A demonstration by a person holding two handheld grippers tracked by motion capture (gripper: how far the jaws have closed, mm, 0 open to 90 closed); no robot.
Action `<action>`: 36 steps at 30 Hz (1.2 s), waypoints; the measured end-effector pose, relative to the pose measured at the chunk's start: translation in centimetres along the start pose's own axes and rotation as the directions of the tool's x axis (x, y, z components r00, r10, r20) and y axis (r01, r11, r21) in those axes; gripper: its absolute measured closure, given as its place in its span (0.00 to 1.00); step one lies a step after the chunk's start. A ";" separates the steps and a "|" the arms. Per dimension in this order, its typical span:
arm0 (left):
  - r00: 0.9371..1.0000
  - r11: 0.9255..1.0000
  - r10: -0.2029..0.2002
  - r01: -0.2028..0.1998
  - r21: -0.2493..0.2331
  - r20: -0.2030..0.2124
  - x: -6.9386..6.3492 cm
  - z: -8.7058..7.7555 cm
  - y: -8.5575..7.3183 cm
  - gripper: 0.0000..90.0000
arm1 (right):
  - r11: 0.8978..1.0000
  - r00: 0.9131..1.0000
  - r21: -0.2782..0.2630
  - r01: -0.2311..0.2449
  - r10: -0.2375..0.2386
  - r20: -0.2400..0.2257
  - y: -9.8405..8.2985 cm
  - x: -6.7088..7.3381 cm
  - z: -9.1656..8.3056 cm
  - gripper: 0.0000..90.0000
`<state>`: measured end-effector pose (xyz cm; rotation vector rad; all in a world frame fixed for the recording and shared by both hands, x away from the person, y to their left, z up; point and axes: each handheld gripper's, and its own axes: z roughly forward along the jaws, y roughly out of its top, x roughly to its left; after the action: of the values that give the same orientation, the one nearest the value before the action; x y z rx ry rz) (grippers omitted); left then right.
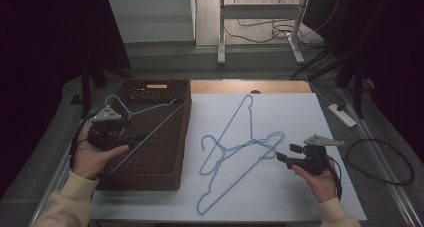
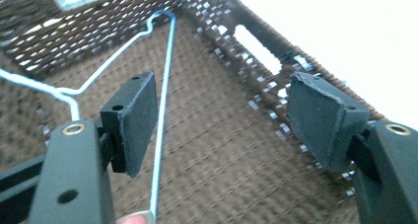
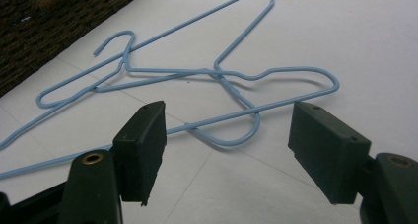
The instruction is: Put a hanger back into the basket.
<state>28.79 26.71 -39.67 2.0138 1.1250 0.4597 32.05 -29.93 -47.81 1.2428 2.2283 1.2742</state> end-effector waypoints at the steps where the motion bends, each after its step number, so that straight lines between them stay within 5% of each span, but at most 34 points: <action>1: 1.000 1.000 0.003 -0.003 -0.014 0.006 -0.3 0.0 -0.1 0.32 | 1.000 1.000 0.000 -0.002 0.002 -0.001 0.0 -0.1 0.0 0.35; 5: 1.000 0.997 0.007 -0.005 -0.073 0.024 -1.4 0.2 -0.4 0.32 | 1.000 1.000 -0.008 0.002 -0.002 -0.004 0.1 -0.4 0.1 0.35; 17: 0.995 0.990 0.070 -0.060 -0.129 0.077 -4.4 1.4 -1.3 0.30 | 0.998 0.998 -0.010 0.055 -0.055 -0.028 0.1 -0.1 0.3 0.35; 22: 0.989 0.990 0.081 -0.065 -0.126 0.122 -5.3 2.0 -1.4 0.30 | 0.999 0.999 -0.018 0.047 -0.048 -0.019 0.1 -0.1 0.1 0.35; 28: 0.986 0.989 0.093 -0.076 -0.129 0.135 -6.1 2.6 -1.4 0.30 | 0.998 0.998 -0.034 0.059 -0.059 0.010 0.2 -0.2 -0.2 0.35; 36: 0.984 0.988 0.102 -0.083 -0.128 0.146 -6.8 3.2 -1.4 0.29 | 0.996 0.996 -0.028 0.084 -0.084 -0.010 0.3 0.4 -0.4 0.35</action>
<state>26.28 20.04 -42.39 1.9643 0.8926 0.4043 31.77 -29.77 -47.23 1.1223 2.2382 1.2792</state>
